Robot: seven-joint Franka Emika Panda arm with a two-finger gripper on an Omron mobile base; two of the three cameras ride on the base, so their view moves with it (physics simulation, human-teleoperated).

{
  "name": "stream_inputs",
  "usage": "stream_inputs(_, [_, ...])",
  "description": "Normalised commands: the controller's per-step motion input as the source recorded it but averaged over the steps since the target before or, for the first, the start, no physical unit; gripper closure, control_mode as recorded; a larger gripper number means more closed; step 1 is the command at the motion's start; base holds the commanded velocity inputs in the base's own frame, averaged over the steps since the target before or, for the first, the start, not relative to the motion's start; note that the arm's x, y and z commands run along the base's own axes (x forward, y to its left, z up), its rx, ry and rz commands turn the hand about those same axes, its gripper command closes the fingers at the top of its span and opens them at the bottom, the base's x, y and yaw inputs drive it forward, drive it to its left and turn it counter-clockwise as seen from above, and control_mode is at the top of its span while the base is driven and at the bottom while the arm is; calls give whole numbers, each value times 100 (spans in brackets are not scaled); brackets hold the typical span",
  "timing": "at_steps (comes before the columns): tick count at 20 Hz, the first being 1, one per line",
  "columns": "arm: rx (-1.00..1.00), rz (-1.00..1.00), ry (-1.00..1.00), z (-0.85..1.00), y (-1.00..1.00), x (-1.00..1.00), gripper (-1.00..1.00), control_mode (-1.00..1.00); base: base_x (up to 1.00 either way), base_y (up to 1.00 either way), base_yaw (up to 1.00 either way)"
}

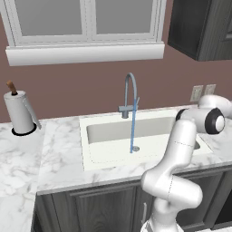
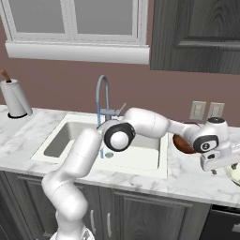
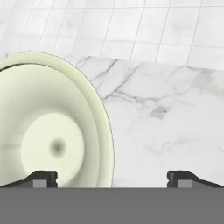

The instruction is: Rinse each bowl for a few seconds and place them down in the sink or on the counter.

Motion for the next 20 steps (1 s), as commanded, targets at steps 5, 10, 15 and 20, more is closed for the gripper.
stream_inputs(5, [2, 0, 4, -13, -17, 14, -100, -100, 0, 0, 0])
stream_inputs(10, [3, 0, 3, -14, -19, 13, -100, -100, 0, 0, 0])
stream_inputs(15, [2, 0, 2, -16, -9, 7, 100, -100, 0, 0, 0])
stream_inputs(20, [0, -1, -4, 8, -1, -3, 100, -100, 0, 0, 0])
